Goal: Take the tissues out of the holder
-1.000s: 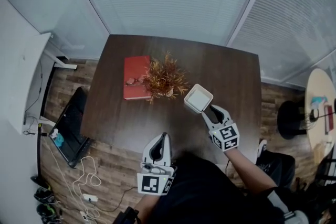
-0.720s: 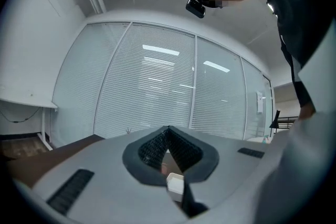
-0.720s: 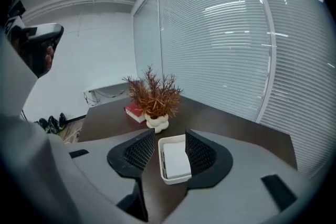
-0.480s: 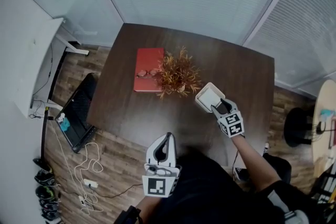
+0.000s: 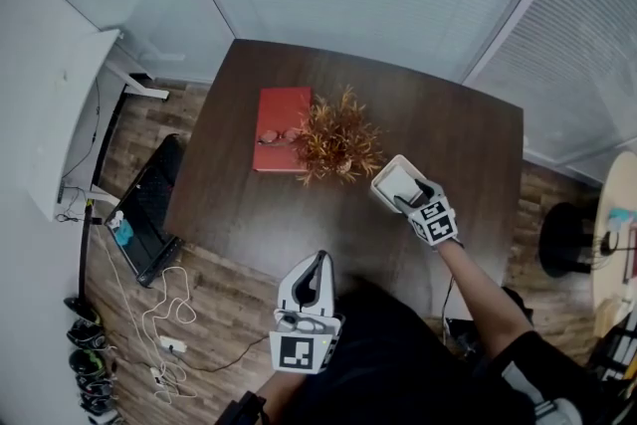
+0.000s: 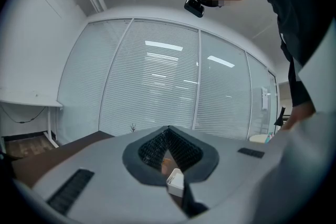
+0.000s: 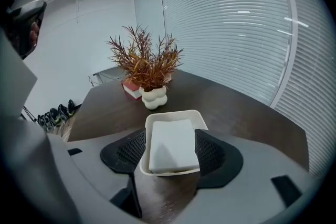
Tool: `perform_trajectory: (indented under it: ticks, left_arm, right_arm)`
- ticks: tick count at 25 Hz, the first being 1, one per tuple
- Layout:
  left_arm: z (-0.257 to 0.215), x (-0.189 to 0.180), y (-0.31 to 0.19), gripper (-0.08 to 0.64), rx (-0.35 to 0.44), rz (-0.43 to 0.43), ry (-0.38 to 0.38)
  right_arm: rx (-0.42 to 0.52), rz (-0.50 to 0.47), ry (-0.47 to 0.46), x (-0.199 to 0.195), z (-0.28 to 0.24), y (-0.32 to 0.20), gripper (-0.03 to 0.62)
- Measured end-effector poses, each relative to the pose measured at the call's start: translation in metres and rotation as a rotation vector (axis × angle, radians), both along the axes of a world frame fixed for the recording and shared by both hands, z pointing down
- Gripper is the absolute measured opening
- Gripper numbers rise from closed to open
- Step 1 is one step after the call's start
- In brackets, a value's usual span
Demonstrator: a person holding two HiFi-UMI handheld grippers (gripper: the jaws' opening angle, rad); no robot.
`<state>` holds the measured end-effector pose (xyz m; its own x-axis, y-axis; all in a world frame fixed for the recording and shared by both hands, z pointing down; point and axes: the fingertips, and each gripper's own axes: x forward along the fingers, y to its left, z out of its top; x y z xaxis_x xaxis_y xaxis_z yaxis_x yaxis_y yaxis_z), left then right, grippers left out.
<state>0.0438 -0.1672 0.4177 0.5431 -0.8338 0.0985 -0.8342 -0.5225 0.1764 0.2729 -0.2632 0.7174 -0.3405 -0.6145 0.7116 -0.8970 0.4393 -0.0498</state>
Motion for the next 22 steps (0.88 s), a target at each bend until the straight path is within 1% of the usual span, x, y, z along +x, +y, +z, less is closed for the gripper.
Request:
perform_trajectory:
  ticks: [2, 7, 15, 19, 22]
  left_arm:
    - [0.003, -0.003, 0.001, -0.003, -0.024, -0.002, 0.005]
    - [0.0, -0.009, 0.001, -0.003, -0.016, -0.007, 0.002]
    - [0.002, -0.018, 0.004, -0.003, -0.019, -0.021, -0.019]
    - [0.004, -0.02, 0.005, -0.003, -0.041, -0.024, -0.026]
    - [0.003, -0.022, 0.003, -0.003, -0.038, -0.026, -0.027]
  right_arm:
    - [-0.027, -0.021, 0.008, 0.0, 0.007, -0.004, 0.278]
    - [-0.104, -0.067, 0.052, -0.001, 0.028, -0.007, 0.29]
    - [-0.118, -0.105, 0.084, -0.004, 0.036, -0.013, 0.291]
    - [-0.147, -0.114, 0.105, -0.001, 0.04, -0.012, 0.291]
    - [-0.161, -0.124, 0.132, -0.001, 0.044, -0.014, 0.291]
